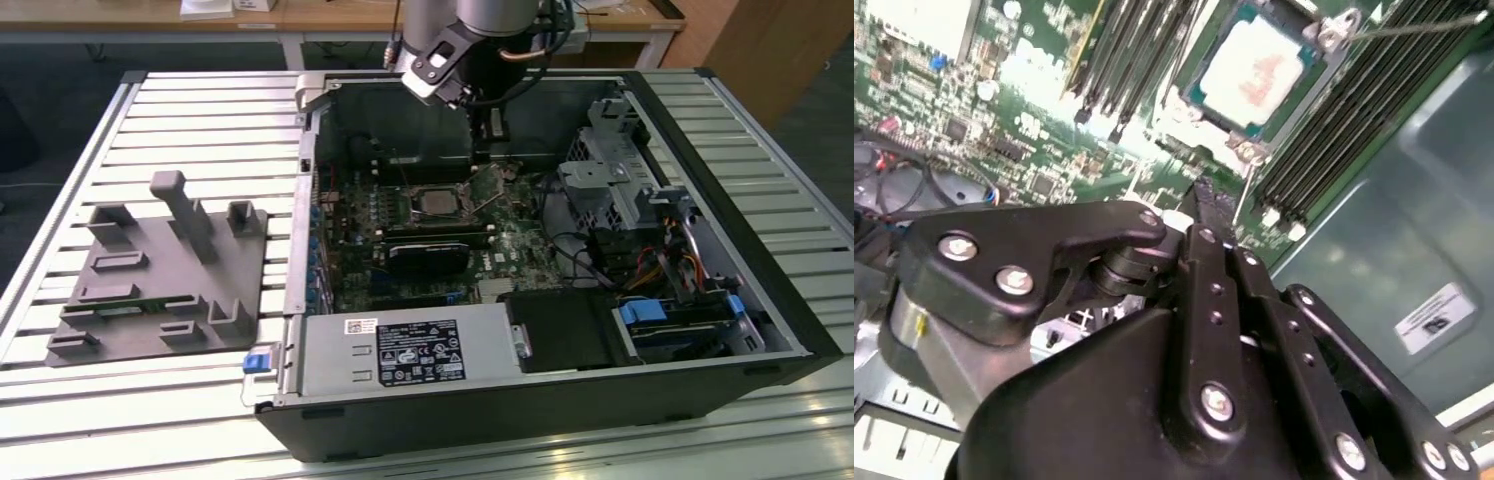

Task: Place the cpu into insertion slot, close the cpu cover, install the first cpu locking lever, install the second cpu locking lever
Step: 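Close the cpu cover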

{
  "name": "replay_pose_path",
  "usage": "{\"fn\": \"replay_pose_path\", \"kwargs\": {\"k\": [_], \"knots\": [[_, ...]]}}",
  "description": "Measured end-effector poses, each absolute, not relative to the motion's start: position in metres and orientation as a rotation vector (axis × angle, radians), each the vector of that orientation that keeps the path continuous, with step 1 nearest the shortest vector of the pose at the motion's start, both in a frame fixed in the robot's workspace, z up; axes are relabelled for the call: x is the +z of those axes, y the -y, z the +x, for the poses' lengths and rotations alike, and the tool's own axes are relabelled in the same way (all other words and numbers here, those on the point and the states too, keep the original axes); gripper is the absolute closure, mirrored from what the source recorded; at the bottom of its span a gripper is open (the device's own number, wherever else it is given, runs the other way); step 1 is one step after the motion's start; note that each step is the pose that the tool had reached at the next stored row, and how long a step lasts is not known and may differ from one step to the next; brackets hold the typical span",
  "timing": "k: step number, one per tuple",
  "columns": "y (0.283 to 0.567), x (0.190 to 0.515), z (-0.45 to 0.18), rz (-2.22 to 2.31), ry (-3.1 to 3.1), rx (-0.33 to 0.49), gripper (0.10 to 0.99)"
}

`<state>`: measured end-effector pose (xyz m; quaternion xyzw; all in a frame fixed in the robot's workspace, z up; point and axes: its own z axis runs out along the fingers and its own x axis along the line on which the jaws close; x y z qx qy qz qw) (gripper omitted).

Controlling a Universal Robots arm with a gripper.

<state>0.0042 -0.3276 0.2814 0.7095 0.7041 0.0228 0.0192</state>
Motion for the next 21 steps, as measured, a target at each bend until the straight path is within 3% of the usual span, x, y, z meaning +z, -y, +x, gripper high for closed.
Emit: {"fn": "replay_pose_path", "kwargs": {"k": [21], "knots": [[0.322, 0.265, 0.037, 2.174, -2.217, 0.064, 0.980]]}}
